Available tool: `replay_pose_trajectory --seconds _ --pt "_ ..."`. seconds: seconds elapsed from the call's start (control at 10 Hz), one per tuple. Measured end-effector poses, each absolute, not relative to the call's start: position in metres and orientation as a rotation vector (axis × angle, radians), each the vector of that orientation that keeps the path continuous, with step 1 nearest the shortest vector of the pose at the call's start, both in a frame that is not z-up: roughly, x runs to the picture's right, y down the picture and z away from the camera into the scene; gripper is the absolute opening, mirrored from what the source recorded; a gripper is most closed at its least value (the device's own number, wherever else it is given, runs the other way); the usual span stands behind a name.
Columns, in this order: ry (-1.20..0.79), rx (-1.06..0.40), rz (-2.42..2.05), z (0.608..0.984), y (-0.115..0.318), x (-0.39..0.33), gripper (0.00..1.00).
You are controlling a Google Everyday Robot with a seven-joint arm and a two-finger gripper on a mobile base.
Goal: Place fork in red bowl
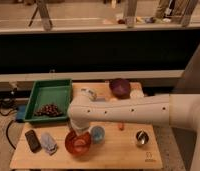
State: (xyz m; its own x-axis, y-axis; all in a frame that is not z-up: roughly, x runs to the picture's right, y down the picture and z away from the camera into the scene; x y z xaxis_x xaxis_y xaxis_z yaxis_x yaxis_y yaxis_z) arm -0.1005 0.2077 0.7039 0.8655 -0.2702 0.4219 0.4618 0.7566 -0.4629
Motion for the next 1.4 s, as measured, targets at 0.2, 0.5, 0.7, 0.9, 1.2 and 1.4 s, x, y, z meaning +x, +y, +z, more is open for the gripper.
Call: replay_pose_trajectory --seconds 0.2,0.5,0.7,0.9,1.2,1.4 --pt "-0.349 -0.586 -0.417 0.7034 0.2089 -0.102 0.14" --pt "-0.357 -0.58 -0.426 0.7046 0.2098 -0.1038 0.28" --pt "-0.364 -0.578 -0.432 0.7034 0.2105 -0.1048 0.48" --pt "-0.367 -0.575 -0.437 0.7035 0.2102 -0.1053 0.62" --pt "-0.371 -0.572 -0.445 0.7047 0.2104 -0.1058 0.63" --pt "-0.375 -0.57 -0.451 0.7054 0.2105 -0.1062 0.63"
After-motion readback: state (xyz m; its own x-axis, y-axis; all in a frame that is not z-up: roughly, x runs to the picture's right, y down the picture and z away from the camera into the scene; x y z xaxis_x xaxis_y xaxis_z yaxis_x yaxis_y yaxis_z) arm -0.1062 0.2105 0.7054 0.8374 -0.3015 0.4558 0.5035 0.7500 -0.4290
